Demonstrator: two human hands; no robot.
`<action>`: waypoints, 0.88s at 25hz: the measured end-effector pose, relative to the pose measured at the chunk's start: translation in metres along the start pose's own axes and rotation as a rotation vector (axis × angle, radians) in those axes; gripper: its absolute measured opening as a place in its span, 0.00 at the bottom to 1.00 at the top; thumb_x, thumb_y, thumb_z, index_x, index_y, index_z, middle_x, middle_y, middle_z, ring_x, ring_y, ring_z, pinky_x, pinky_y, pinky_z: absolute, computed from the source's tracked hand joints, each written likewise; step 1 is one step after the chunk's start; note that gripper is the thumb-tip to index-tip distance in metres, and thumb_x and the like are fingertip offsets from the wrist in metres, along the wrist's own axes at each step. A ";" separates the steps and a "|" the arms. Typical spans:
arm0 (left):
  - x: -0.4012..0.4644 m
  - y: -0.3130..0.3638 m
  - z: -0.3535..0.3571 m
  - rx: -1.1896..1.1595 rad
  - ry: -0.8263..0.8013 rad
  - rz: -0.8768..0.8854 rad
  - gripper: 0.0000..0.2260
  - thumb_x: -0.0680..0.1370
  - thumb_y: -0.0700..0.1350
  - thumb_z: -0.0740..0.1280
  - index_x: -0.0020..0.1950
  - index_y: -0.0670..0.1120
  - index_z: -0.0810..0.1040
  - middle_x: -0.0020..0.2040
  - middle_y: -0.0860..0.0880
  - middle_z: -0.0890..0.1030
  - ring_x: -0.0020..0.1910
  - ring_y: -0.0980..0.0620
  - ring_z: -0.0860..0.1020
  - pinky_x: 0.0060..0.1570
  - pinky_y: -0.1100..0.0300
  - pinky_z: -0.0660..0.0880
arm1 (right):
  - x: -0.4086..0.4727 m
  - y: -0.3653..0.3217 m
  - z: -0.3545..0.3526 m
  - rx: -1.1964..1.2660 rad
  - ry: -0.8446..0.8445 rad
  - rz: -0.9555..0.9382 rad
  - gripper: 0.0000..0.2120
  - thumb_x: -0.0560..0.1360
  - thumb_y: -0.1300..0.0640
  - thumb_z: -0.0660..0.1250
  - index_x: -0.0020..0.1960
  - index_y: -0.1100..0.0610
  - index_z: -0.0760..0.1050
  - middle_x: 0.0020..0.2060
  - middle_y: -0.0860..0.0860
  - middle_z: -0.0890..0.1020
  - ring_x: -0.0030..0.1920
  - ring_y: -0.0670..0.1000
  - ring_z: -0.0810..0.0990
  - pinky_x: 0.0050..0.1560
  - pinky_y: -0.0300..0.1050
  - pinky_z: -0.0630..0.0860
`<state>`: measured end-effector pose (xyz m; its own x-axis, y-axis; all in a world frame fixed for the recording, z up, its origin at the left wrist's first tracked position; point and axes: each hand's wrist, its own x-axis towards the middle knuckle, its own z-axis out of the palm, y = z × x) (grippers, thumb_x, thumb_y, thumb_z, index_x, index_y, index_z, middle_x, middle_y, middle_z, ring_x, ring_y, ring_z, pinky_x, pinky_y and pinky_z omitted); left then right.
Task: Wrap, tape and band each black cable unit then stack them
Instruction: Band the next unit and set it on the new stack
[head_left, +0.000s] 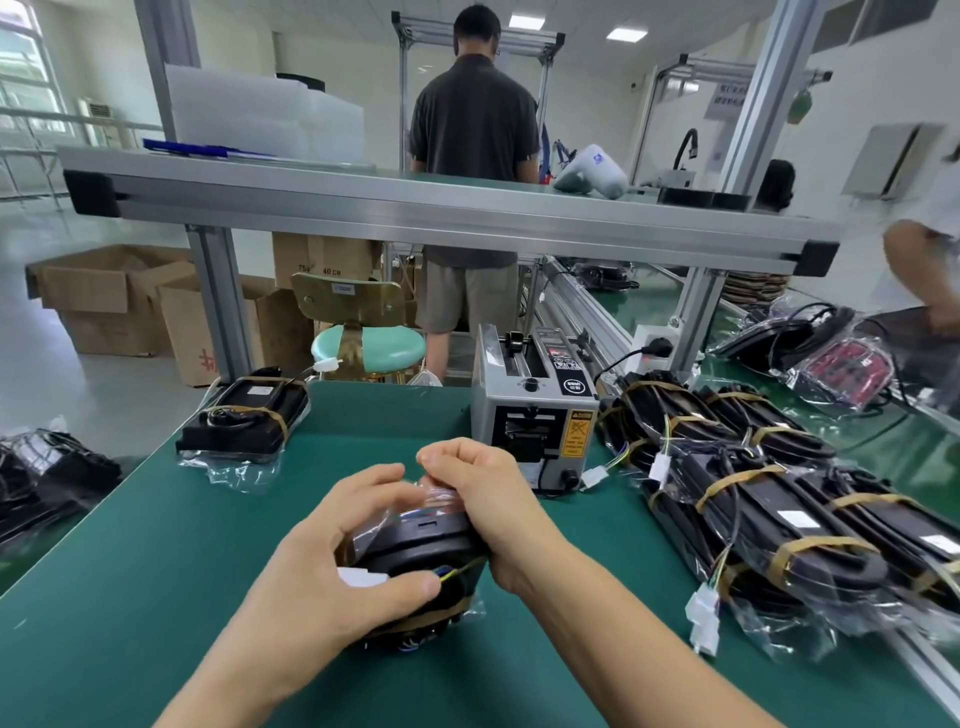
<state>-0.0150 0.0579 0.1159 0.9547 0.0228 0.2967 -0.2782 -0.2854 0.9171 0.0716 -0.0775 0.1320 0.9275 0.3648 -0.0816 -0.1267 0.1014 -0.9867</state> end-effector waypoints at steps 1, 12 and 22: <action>0.000 -0.001 0.001 -0.042 -0.041 -0.006 0.24 0.59 0.47 0.77 0.54 0.61 0.80 0.59 0.62 0.78 0.56 0.61 0.79 0.47 0.74 0.73 | 0.002 0.001 0.001 0.017 0.025 -0.012 0.07 0.77 0.61 0.65 0.39 0.56 0.75 0.27 0.48 0.77 0.26 0.46 0.73 0.28 0.33 0.71; -0.005 -0.014 0.017 0.168 0.476 0.137 0.28 0.58 0.33 0.80 0.52 0.55 0.80 0.49 0.66 0.79 0.46 0.70 0.76 0.47 0.84 0.65 | 0.033 0.031 -0.045 -0.068 0.514 -0.027 0.08 0.75 0.58 0.66 0.37 0.53 0.78 0.29 0.46 0.75 0.33 0.46 0.71 0.34 0.36 0.66; -0.005 -0.016 0.044 0.301 0.482 0.243 0.24 0.60 0.54 0.70 0.55 0.51 0.80 0.52 0.59 0.80 0.49 0.53 0.77 0.52 0.62 0.72 | 0.088 0.038 -0.092 -0.084 0.839 0.009 0.07 0.74 0.56 0.70 0.38 0.51 0.78 0.34 0.46 0.79 0.38 0.49 0.75 0.45 0.42 0.70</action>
<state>-0.0107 0.0200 0.0878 0.6934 0.3336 0.6386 -0.3724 -0.5928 0.7140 0.1807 -0.1269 0.0748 0.8847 -0.4466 -0.1339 -0.1393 0.0209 -0.9900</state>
